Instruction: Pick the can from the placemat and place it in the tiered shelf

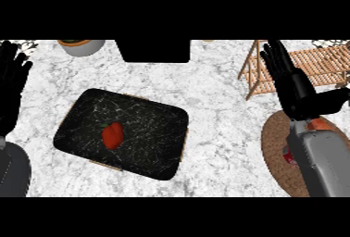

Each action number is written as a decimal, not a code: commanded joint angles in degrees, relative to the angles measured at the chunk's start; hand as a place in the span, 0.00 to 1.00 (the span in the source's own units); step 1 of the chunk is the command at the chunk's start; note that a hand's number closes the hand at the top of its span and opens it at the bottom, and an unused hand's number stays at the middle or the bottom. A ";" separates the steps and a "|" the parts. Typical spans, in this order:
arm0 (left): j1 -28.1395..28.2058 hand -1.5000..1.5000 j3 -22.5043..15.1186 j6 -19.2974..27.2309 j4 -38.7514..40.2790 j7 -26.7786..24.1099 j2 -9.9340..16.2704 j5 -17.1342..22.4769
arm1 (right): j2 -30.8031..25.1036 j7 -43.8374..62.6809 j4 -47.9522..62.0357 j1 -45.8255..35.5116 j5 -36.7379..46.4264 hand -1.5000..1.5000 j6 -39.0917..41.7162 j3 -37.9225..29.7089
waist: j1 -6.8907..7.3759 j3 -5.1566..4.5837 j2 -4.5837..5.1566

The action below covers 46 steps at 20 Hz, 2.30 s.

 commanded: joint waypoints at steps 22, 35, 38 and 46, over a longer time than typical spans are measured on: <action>9.93 0.50 -6.39 2.26 -1.90 -4.68 -9.41 -6.41 | -36.22 -0.97 0.66 8.03 -16.87 0.00 59.03 -11.24 | -2.09 -0.59 1.56; 9.10 0.50 -5.81 1.27 0.60 -6.38 -11.52 -7.25 | -36.69 7.30 -28.48 13.12 14.71 0.00 47.01 -4.80 | -1.97 -0.61 1.70; 10.05 0.50 -7.00 1.10 -2.47 -4.76 -12.74 -8.27 | -33.87 3.18 -24.43 13.76 24.15 0.00 45.44 -2.07 | -0.88 -0.54 1.88; 10.79 0.50 -5.73 -0.10 -1.58 -6.56 -13.20 -9.25 | -34.57 5.48 -27.49 17.33 41.80 0.00 40.01 4.42 | -0.88 -0.57 1.87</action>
